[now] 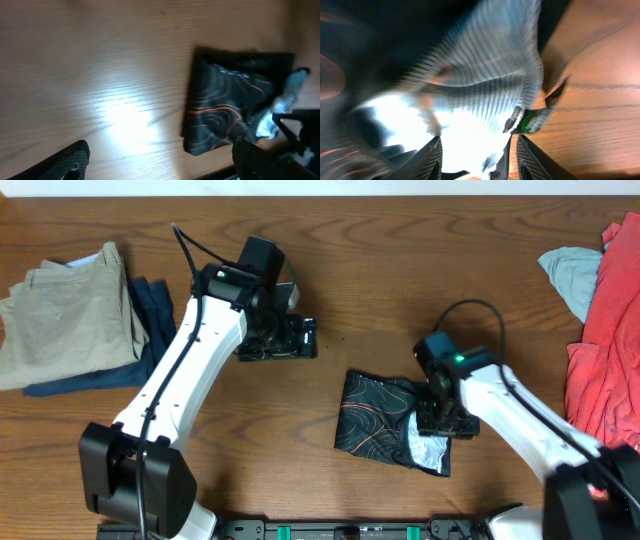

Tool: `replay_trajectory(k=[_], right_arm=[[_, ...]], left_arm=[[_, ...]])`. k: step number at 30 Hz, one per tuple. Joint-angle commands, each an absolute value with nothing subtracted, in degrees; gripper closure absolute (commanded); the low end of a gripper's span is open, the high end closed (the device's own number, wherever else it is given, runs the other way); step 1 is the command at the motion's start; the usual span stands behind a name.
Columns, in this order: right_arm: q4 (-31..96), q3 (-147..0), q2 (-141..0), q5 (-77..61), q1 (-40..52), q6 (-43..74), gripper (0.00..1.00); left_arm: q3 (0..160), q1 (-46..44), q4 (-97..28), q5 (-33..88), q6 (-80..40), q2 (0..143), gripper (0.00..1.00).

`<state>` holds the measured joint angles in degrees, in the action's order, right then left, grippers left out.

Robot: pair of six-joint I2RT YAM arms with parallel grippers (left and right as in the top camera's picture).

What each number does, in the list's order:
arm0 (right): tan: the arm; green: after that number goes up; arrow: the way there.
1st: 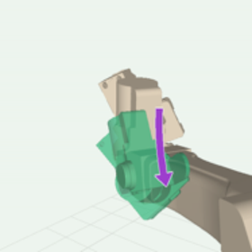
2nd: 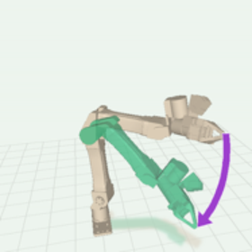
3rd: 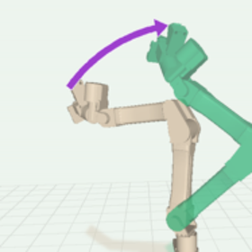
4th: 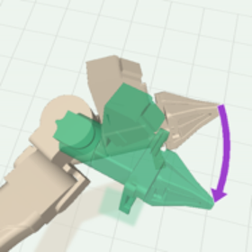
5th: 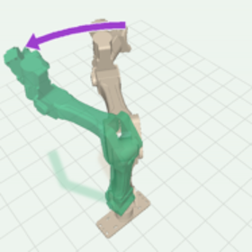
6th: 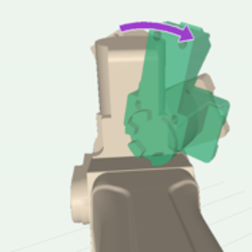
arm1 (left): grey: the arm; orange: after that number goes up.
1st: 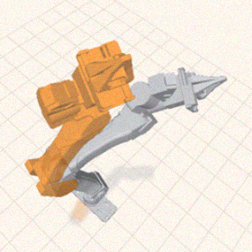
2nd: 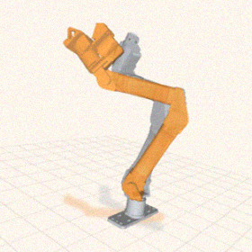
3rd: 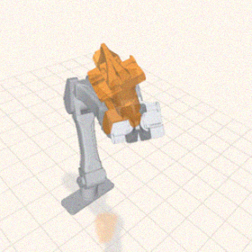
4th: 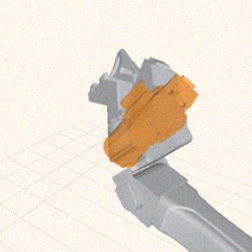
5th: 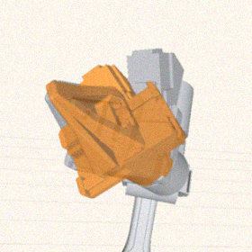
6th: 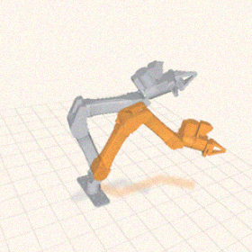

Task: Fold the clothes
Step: 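Reach the left gripper toward the bundle's left side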

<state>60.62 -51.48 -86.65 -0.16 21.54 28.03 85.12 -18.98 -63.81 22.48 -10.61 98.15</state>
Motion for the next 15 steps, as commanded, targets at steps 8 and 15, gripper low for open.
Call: replay_trajectory(k=[8,15], right_arm=[[64.0,-54.8,-77.6,0.6,17.2,27.2,0.69],[64.5,-51.9,-77.7,-6.4,17.3,27.1,0.92]], left_arm=[[77.1,-19.3,-54.8,34.5,-4.0,98.5,0.04],[75.2,-24.2,-43.3,35.0,0.7,98.6,0.04]])
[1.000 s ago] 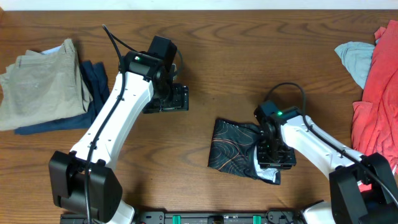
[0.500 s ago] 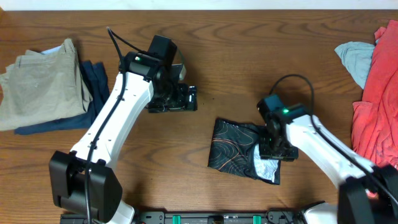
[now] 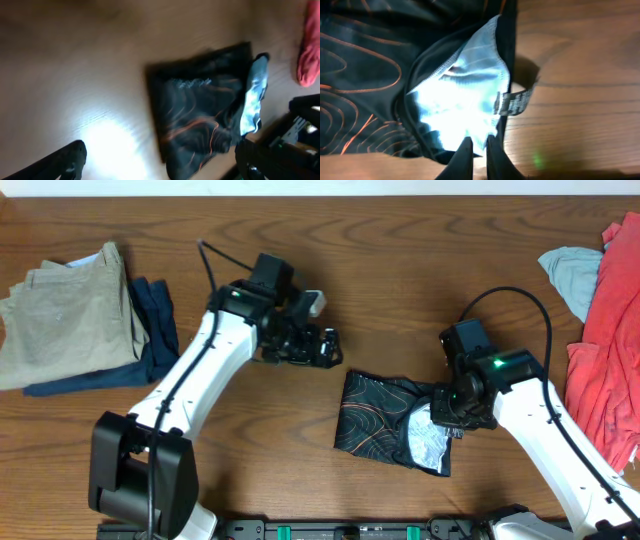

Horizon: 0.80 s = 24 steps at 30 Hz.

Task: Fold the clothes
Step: 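Reach the left gripper toward the bundle's left side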

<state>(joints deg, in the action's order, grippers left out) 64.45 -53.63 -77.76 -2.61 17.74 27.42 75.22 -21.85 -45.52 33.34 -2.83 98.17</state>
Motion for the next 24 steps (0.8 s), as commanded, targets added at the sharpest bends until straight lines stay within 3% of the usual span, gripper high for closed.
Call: replay_trajectory(k=[1,13,24], right_arm=[[64.5,-51.1,-77.7,-7.5,17.4,27.1,0.93],[57.4,-38.3,-77.7,-13.6,18.4,28.9,0.95],[49.0,-35.0,-77.9,-12.1,18.4,31.3,0.96]], left_arm=[[75.2,-25.1,-41.5,34.4,0.6,98.8,0.04],[75.2,-33.9,-31.6,32.3,0.6,109.9,0.04],[75.2,-35.2,-40.2,27.9,0.6,116.6,0.12]])
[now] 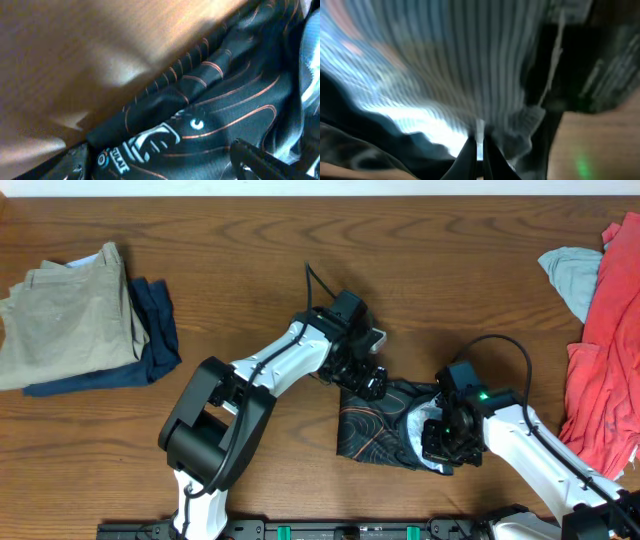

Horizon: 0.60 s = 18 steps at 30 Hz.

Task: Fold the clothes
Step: 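Reach the left gripper toward the bundle's left side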

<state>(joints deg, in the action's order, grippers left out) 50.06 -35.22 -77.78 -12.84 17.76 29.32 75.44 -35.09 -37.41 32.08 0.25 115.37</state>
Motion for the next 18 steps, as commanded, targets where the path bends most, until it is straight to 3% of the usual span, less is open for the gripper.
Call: replay_trajectory(k=[1,13,18], right_arm=[[48.1,-35.0,-78.1,-10.7,18.4,31.5,0.97],[32.0,-35.0,-82.0,-2.0,17.7,31.0,0.99],[22.7,-35.0,-83.8,-1.9,16.5,26.5,0.99]], left_arm=[[75.2,-35.2,-41.8,26.6,0.6,116.6,0.12],[75.2,-35.2,-59.1,25.9,-2.7,116.6,0.16],[75.2,-35.2,-61.2,34.7,-2.9,116.6,0.15]])
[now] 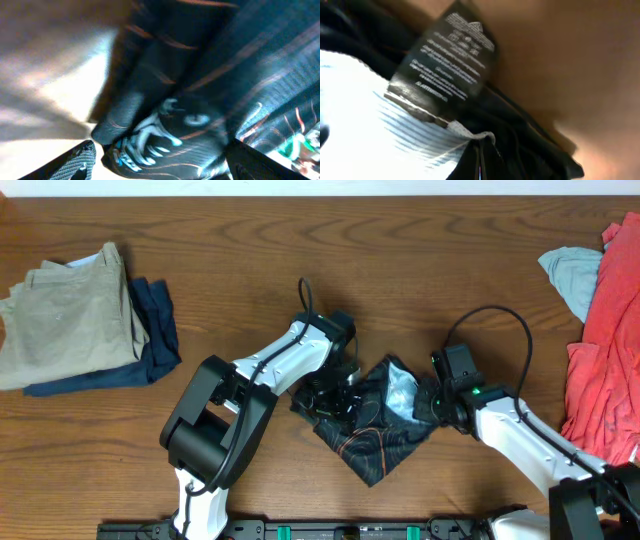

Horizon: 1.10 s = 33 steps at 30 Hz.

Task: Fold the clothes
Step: 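Reach the left gripper toward the bundle's left side, then grasp the black jersey bundle with the left gripper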

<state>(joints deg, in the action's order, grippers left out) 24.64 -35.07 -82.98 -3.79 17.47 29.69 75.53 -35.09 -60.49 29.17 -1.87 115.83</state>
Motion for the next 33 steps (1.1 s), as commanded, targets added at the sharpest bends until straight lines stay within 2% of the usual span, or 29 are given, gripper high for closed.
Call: replay_trajectory(k=[1,5,9,13,16,21,26,33], right_arm=[[21.6,-35.0,-83.7,-1.9,16.4,25.7,0.99],[21.1,-36.8,-83.6,-1.9,16.4,21.6,0.99],[25.6,-41.4,-81.7,-1.5,16.2,16.5,0.9],[33.0,-47.0,-78.8,-1.2,15.0,16.0,0.87],[37.7,-50.0,-76.4,-1.1,13.8,16.0,0.83],[42.9,-50.6,-73.0,-1.5,13.1,16.2,0.83],[47.9,-50.6,-70.8,-1.6,13.1,16.2,0.83],[52.6,-50.6,-67.0,-2.9,13.1,16.3,0.82]], left_arm=[[75.2,-35.2,-61.3,35.7,-2.9,116.5,0.15],[75.4,-34.9,-61.2,35.8,-2.9,115.9,0.14],[76.8,-33.2,-60.5,34.7,-2.8,113.6,0.14],[79.0,-30.8,-57.9,31.7,-2.8,110.9,0.14],[79.5,-29.0,-52.7,31.7,-2.5,108.7,0.01],[79.5,-27.4,-45.2,37.6,4.4,108.8,0.02],[79.5,-27.4,-40.8,38.6,4.3,111.9,0.02],[79.5,-27.5,-33.0,46.3,3.6,117.9,0.02]])
